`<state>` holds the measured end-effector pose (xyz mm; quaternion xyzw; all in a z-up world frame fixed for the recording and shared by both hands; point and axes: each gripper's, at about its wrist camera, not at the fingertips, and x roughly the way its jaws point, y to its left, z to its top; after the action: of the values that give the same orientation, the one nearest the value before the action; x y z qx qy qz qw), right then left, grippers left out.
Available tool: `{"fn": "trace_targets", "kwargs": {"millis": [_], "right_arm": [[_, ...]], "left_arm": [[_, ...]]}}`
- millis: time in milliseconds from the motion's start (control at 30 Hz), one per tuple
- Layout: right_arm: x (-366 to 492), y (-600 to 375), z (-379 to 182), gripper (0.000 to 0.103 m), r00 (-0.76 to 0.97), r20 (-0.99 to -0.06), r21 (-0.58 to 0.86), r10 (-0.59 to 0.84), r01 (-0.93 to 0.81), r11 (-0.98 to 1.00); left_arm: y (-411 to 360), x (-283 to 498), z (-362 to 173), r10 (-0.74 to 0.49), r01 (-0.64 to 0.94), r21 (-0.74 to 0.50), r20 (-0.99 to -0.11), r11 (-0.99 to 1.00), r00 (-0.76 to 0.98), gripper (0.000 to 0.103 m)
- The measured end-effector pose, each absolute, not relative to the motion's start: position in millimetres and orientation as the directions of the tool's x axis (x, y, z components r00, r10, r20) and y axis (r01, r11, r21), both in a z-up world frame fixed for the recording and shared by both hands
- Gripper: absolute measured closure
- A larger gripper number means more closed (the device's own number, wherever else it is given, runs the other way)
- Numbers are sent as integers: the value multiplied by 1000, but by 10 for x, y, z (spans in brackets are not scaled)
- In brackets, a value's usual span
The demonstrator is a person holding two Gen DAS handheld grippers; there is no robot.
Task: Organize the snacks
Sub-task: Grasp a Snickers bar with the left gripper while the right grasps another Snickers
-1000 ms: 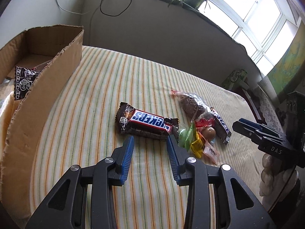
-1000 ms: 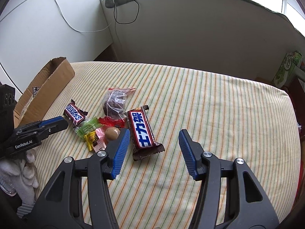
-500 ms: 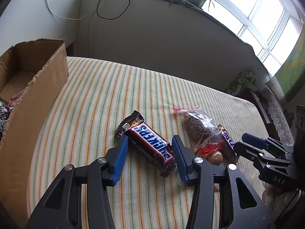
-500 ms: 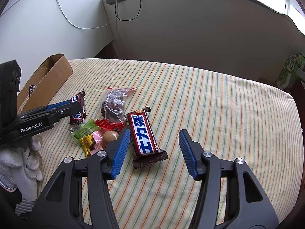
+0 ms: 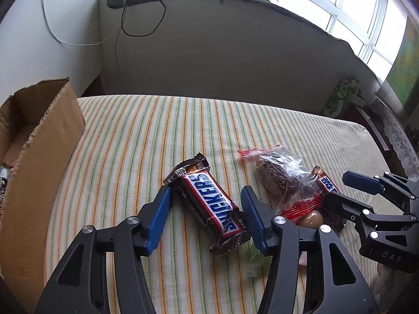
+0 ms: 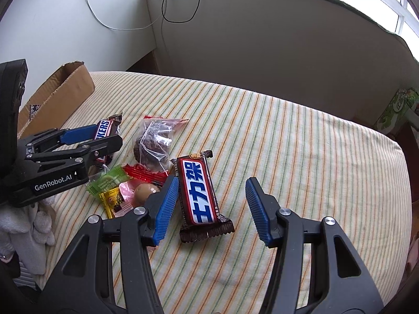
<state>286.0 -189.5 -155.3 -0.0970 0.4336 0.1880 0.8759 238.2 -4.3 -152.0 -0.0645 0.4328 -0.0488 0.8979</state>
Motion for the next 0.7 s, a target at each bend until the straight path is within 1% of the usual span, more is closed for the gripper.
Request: {"fn": "trace_targets", "kwargs": {"millis": [67, 200, 267, 300, 333, 367, 700], "right_arm": [[2867, -1896, -1551, 47, 554, -797, -9, 241, -410, 912], [2897, -1825, -1575, 47, 538, -806, 4, 248, -413, 911], [2887, -1770, -1608, 48, 535, -811, -14, 236, -422, 906], [2887, -1747, -1627, 51, 538, -812, -25, 227, -420, 907], [2895, -1734, -1648, 64, 533, -817, -27, 222, -419, 907], [2907, -1733, -1664, 72, 528, -820, -21, 221, -415, 910], [2788, -1910, -1520, 73, 554, -802, -9, 224, -386, 923]], "left_arm": [[-26, 2378, -1521, -137, 32, -150, -771, 988, 622, 58], [-55, 2381, -1510, -113, 37, -115, -777, 993, 619, 58], [-102, 2391, -1513, -97, 49, -86, -777, 995, 621, 59], [-110, 2398, -1511, -99, 52, -85, -777, 995, 622, 61], [-90, 2403, -1507, -103, 47, -94, -776, 994, 623, 67], [-58, 2403, -1504, -107, 39, -106, -774, 994, 624, 75], [142, 2261, -1468, -136, 34, -147, -766, 989, 628, 76]]}}
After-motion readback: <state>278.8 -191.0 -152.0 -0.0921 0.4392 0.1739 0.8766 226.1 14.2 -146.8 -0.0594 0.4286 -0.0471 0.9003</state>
